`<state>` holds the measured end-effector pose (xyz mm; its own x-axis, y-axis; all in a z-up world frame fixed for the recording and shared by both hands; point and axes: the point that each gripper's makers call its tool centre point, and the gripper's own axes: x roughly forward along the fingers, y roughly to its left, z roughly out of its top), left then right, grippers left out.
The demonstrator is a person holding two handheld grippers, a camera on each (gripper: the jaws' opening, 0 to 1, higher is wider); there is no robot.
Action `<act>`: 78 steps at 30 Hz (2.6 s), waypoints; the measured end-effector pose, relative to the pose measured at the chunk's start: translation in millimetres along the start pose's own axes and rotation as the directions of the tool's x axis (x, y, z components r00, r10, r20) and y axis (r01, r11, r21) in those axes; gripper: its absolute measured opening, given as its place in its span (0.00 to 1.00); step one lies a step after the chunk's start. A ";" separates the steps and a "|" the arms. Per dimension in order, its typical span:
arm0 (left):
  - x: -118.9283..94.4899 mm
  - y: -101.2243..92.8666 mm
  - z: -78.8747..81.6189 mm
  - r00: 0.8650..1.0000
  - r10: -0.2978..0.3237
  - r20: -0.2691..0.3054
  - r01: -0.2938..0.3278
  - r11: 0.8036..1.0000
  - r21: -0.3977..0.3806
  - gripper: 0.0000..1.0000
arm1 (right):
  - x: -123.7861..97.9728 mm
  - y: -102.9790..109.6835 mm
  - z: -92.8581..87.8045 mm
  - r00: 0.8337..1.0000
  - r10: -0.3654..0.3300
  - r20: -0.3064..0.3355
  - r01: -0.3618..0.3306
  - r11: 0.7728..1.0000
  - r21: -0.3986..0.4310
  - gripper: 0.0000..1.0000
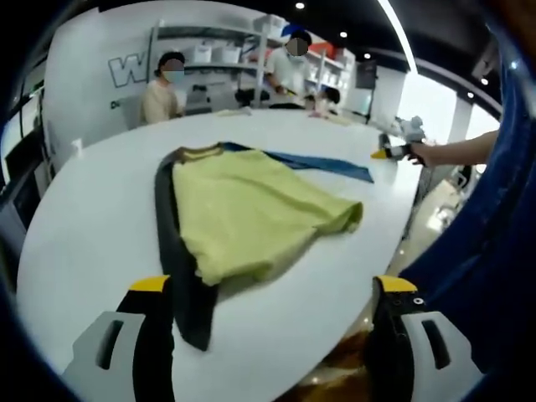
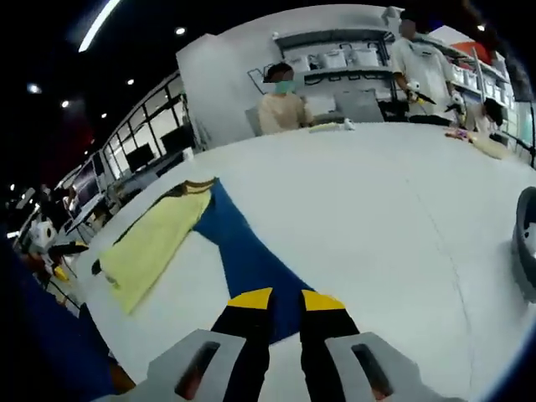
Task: Fold the garment on the visible template until the final outline fits inside the template.
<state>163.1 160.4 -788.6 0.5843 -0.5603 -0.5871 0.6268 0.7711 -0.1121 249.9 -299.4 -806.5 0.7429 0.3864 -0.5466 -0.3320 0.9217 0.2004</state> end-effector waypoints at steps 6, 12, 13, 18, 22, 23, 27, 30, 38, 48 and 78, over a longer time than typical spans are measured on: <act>0.7 -1.1 2.3 1.000 -0.004 0.008 0.004 1.000 -0.010 0.94 | 12.6 30.6 -23.5 0.996 0.062 -0.064 -0.068 0.993 -0.098 0.09; -1.7 -0.3 4.9 1.000 0.007 0.014 -0.007 1.000 -0.015 0.94 | 16.6 19.5 -33.5 0.996 0.024 -0.081 -0.035 0.989 -0.141 0.09; -1.5 -0.3 3.5 1.000 0.009 0.011 -0.008 1.000 -0.015 0.94 | 15.8 17.8 -34.2 0.996 0.018 -0.088 -0.031 0.988 -0.152 0.10; -3.4 0.2 -1.2 1.000 0.016 0.000 -0.016 1.000 -0.013 0.94 | 10.9 20.0 -35.7 0.991 0.013 -0.135 -0.044 0.974 -0.223 0.15; -3.6 -3.4 -2.5 1.000 0.020 -0.007 -0.020 1.000 -0.012 0.94 | 12.6 16.7 -36.2 0.988 0.016 -0.155 -0.060 0.958 -0.282 0.17; -3.4 -3.7 -2.6 1.000 0.020 -0.007 -0.020 1.000 -0.013 0.94 | 13.5 17.3 -37.0 0.986 0.019 -0.165 -0.068 0.952 -0.299 0.18; -3.2 -8.2 -0.4 1.000 0.023 -0.004 -0.023 1.000 -0.016 0.94 | 16.6 26.7 -46.1 0.973 0.023 -0.228 -0.113 0.914 -0.391 0.18; -3.5 -10.9 1.1 1.000 0.026 -0.001 -0.026 0.999 -0.018 0.94 | 17.3 26.0 -49.2 0.968 0.003 -0.252 -0.117 0.891 -0.439 0.16; -5.3 -13.6 -0.7 0.999 0.033 -0.004 -0.033 0.999 -0.022 0.94 | 15.3 27.8 -45.4 0.965 -0.009 -0.263 -0.125 0.863 -0.489 0.07; -6.2 -15.2 -1.5 0.999 0.040 -0.007 -0.040 0.999 -0.026 0.93 | 16.1 17.1 -40.0 0.965 -0.003 -0.262 -0.121 0.883 -0.454 0.00; -7.6 -13.2 -3.3 0.998 0.057 -0.005 -0.057 0.998 -0.041 0.93 | 13.9 -49.5 48.8 0.998 -0.049 -0.035 0.041 0.979 -0.197 0.00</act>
<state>148.7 155.6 -785.3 0.6169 -0.5138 -0.5963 0.5708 0.8136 -0.1106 305.0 -338.1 -784.4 0.7372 0.3395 -0.5843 -0.4094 0.9123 0.0135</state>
